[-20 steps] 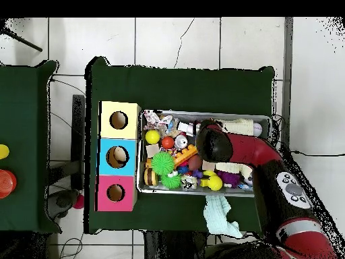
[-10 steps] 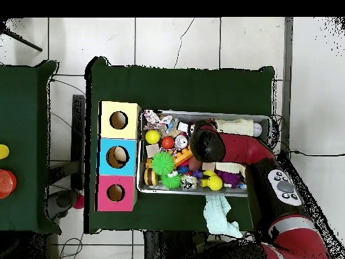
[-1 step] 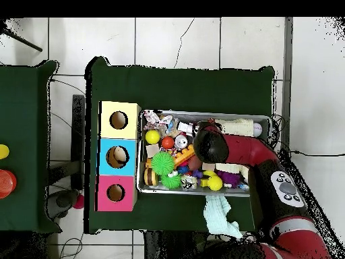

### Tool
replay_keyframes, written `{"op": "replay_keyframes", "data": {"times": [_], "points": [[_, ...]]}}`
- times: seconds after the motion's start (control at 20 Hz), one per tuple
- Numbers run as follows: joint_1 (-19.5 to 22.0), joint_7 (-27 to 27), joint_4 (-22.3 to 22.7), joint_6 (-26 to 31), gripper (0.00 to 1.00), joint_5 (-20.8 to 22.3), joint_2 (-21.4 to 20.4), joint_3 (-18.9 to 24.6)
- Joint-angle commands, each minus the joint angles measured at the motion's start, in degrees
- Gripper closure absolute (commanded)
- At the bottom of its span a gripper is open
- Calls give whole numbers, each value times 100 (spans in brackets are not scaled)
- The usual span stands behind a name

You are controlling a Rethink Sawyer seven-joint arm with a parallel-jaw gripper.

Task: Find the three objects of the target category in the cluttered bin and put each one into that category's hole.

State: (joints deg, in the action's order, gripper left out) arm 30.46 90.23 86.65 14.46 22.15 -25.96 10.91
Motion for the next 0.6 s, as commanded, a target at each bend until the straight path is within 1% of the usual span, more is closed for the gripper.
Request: {"op": "replay_keyframes", "data": {"times": [0.05, 0.45, 0.6], "points": [[37, 311, -224, 121, 0, 218, 303, -61], [-9, 479, -289, -139, 0, 188, 448, -157], [-32, 479, -311, -122, 0, 183, 452, -172]]}}
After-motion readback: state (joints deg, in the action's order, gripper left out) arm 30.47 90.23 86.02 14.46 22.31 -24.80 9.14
